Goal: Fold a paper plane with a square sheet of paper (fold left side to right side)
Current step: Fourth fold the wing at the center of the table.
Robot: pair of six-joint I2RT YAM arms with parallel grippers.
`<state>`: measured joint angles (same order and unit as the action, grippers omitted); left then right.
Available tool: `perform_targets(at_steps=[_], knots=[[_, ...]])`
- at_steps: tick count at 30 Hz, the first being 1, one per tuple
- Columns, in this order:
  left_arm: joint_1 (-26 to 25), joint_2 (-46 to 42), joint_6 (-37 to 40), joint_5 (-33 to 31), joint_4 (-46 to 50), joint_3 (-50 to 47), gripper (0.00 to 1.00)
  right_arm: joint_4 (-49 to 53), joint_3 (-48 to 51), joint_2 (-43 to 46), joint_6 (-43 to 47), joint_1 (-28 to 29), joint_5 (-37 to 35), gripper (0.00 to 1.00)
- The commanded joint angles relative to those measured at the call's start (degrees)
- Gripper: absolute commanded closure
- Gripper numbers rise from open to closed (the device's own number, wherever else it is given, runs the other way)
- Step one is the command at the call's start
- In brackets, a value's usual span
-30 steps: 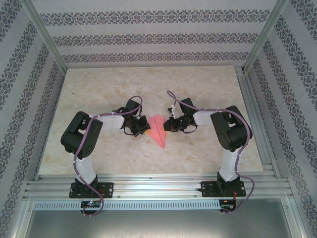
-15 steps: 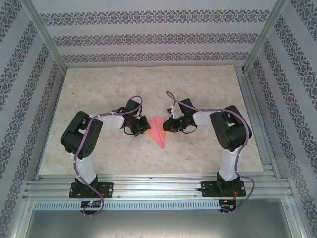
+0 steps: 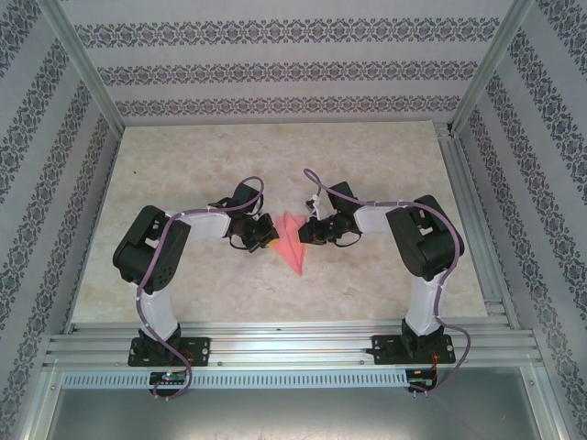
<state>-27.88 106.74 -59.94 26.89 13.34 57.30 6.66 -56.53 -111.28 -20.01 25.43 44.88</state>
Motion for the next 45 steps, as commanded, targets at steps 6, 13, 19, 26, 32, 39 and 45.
perform_targets(at_steps=[6,13,19,26,32,39,45], knots=[[0.58,3.59,1.36,-5.90,5.82,-1.21,1.00,0.27,-0.08,-2.13,0.71,0.75,-1.21,0.92],[0.67,0.77,3.08,-5.84,7.14,0.17,0.97,3.77,-0.27,-4.02,1.34,0.76,-3.40,0.92],[0.79,-5.02,7.50,-7.05,12.23,4.54,0.74,5.28,-0.07,-4.27,1.95,0.75,-4.54,0.91],[0.31,-6.44,8.28,-1.96,11.43,8.41,0.79,5.20,0.13,-3.76,2.08,0.94,-4.19,0.91],[-0.42,-2.18,7.98,-1.41,9.49,6.81,0.95,4.90,-0.44,-3.52,1.58,1.27,-3.84,0.91],[-1.95,3.16,8.44,-0.59,8.56,6.78,1.00,4.93,-1.24,-2.47,0.87,1.64,-3.31,0.91],[-2.10,3.48,9.01,-1.68,9.36,5.72,1.00,5.55,-2.17,-0.16,0.24,2.16,-2.70,0.91]])
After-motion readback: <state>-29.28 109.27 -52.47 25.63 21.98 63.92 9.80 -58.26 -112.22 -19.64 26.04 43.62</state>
